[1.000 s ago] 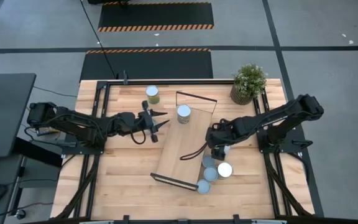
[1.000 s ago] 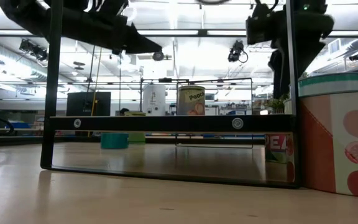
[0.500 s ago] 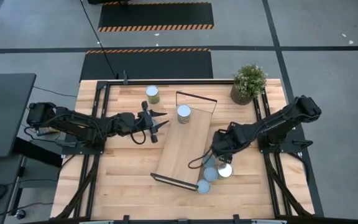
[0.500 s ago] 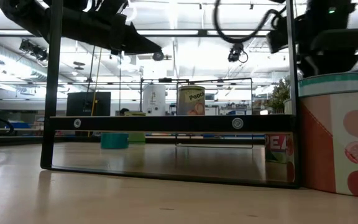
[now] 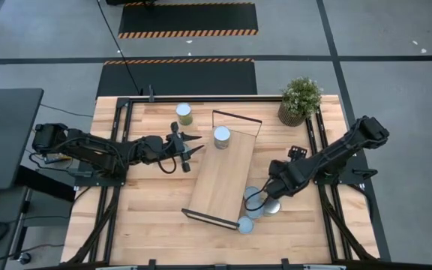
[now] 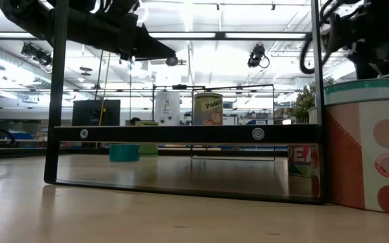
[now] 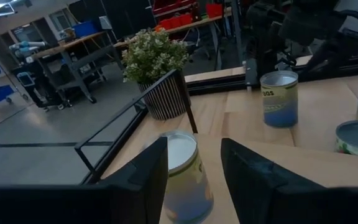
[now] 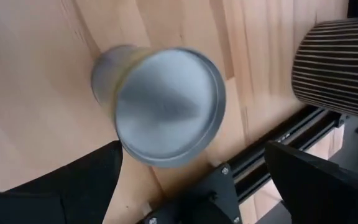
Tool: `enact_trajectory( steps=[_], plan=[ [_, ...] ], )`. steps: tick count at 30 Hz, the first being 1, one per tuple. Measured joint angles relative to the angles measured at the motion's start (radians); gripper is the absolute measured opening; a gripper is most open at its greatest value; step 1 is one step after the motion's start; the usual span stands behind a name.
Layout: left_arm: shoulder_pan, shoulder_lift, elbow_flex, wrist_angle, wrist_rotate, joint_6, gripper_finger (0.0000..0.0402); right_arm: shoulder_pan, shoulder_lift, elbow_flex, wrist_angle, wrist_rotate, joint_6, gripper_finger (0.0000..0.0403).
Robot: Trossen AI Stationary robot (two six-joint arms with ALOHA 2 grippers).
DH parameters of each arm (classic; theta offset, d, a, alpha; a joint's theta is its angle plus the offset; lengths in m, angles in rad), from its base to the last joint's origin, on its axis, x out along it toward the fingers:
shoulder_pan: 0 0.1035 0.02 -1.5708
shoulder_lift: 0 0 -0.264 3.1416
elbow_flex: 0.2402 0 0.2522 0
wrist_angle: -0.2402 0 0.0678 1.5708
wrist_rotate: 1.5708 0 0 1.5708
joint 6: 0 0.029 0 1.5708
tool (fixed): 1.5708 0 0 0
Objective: Pick and place cans onto a shelf
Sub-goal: Put the large canned peas on the shelf
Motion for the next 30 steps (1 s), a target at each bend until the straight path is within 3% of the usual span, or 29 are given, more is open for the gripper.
enact_trajectory(
  steps=[13, 30],
  plan=[
    [0.000, 0.000, 0.000, -0.014, 0.000, -0.002, 0.0156, 0.065, -0.225, -0.214, 0.110, -0.055, 0.207, 0.0399],
    [0.000, 0.000, 0.000, -0.015, 0.000, -0.002, 0.0156, -0.005, -0.250, -0.345, 0.152, 0.230, 0.113, 0.0399]
  ],
)
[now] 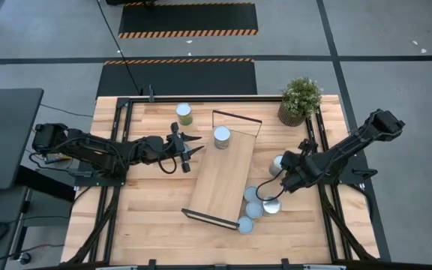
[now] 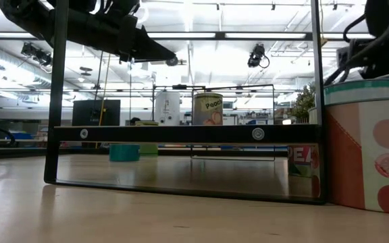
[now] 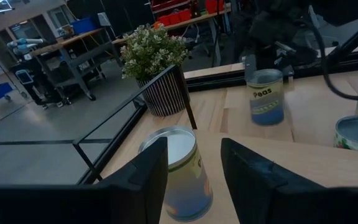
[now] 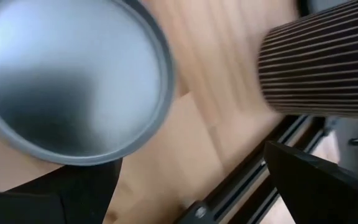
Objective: Pick and place cans onto a shelf
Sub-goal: Put the large canned peas on the shelf
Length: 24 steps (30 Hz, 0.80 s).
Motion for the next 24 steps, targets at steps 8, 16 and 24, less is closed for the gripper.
enact_trajectory(
  steps=[8, 16, 24],
  plan=[
    [0.000, 0.000, 0.000, -0.009, 0.000, 0.000, 0.0156, -0.018, 0.000, 0.032, 0.013, -0.150, -0.042, 0.0399],
    [0.002, 0.000, 0.000, -0.001, 0.002, 0.000, 0.0156, -0.110, 0.000, 0.117, 0.066, -0.275, -0.217, 0.0399],
    [0.002, 0.000, 0.000, -0.002, 0.004, 0.001, 0.0156, -0.306, 0.006, 0.108, 0.182, -0.339, -0.459, 0.0399]
  ],
)
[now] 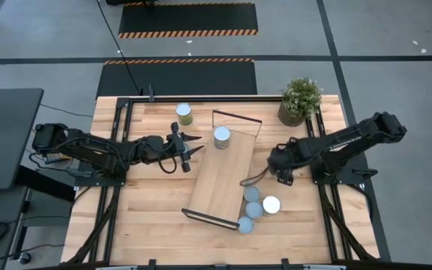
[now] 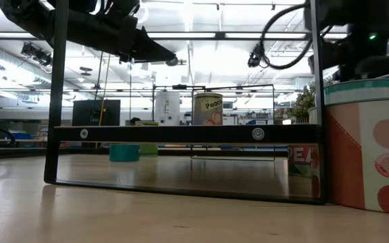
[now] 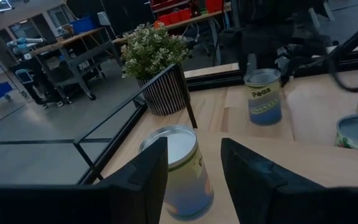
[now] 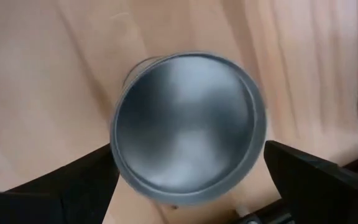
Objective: Pick and place cans onto a shelf
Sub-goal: Put the large canned peas on the shelf
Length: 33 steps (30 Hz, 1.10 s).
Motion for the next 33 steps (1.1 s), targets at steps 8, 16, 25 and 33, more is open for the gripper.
enact_trajectory(
  steps=[8, 16, 25, 33],
  plan=[
    [0.000, 0.000, 0.000, -0.004, 0.000, 0.009, 0.0156, -0.115, 0.005, 0.000, 0.085, -0.069, -0.160, 0.0398],
    [0.000, 0.000, 0.000, -0.006, 0.000, 0.009, 0.0156, -0.138, 0.058, 0.000, 0.105, -0.068, -0.223, 0.0360],
    [0.000, 0.000, 0.000, -0.005, 0.000, 0.006, 0.0156, -0.141, 0.102, 0.066, 0.066, -0.078, -0.238, 0.0332],
    [0.000, 0.000, 0.000, 0.007, 0.000, 0.005, 0.0156, -0.168, 0.134, 0.305, -0.043, -0.014, -0.240, 0.0332]
  ],
)
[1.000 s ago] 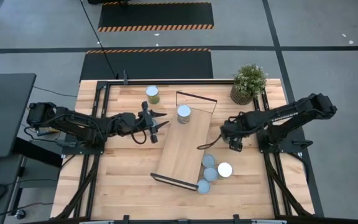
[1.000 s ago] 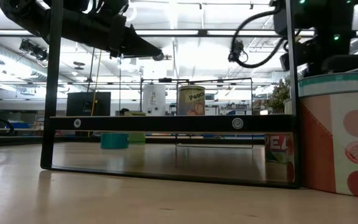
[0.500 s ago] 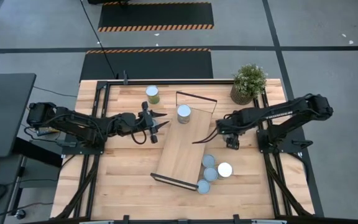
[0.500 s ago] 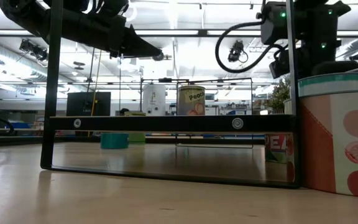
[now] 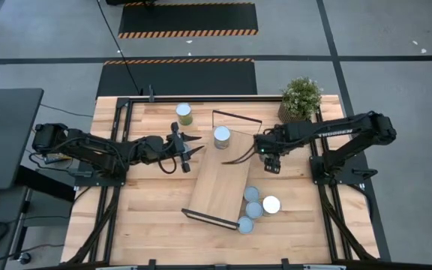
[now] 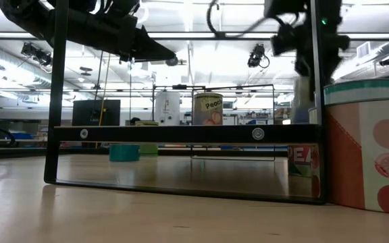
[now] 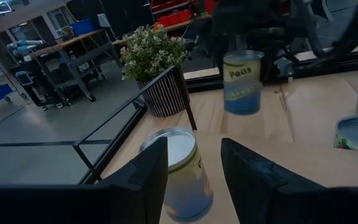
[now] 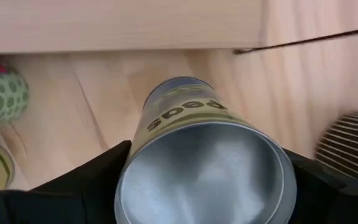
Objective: Pick and place cans onto a shelf
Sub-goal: Put the large canned peas on the shelf
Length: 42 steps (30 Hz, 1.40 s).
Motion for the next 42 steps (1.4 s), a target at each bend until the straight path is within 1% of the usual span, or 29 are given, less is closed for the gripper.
enact_trajectory(
  steps=[4, 14, 19, 23, 27, 33, 42],
  plan=[
    [0.000, 0.000, 0.001, 0.010, 0.000, -0.002, 0.0156, -0.017, 0.074, 0.117, -0.018, 0.000, -0.027, 0.0332],
    [0.000, 0.000, 0.001, -0.016, 0.000, -0.001, 0.0156, -0.066, 0.356, 0.479, -0.094, -0.008, -0.215, 0.0332],
    [0.000, 0.000, 0.001, -0.039, 0.000, -0.001, 0.0156, -0.117, 0.461, 0.593, -0.156, -0.050, -0.259, 0.0332],
    [0.000, 0.000, 0.001, -0.056, 0.000, -0.001, 0.0156, -0.147, 0.509, 0.619, -0.172, -0.068, -0.289, 0.0332],
    [0.000, 0.000, 0.001, -0.057, 0.000, 0.000, 0.0156, -0.174, 0.524, 0.619, -0.178, -0.107, -0.315, 0.0333],
    [0.000, 0.000, 0.001, -0.057, 0.000, 0.000, 0.0156, -0.196, 0.527, 0.619, -0.176, -0.117, -0.343, 0.0335],
    [0.000, 0.000, 0.001, -0.067, 0.000, 0.000, 0.0156, -0.199, 0.527, 0.619, -0.149, -0.133, -0.348, 0.0370]
  ],
)
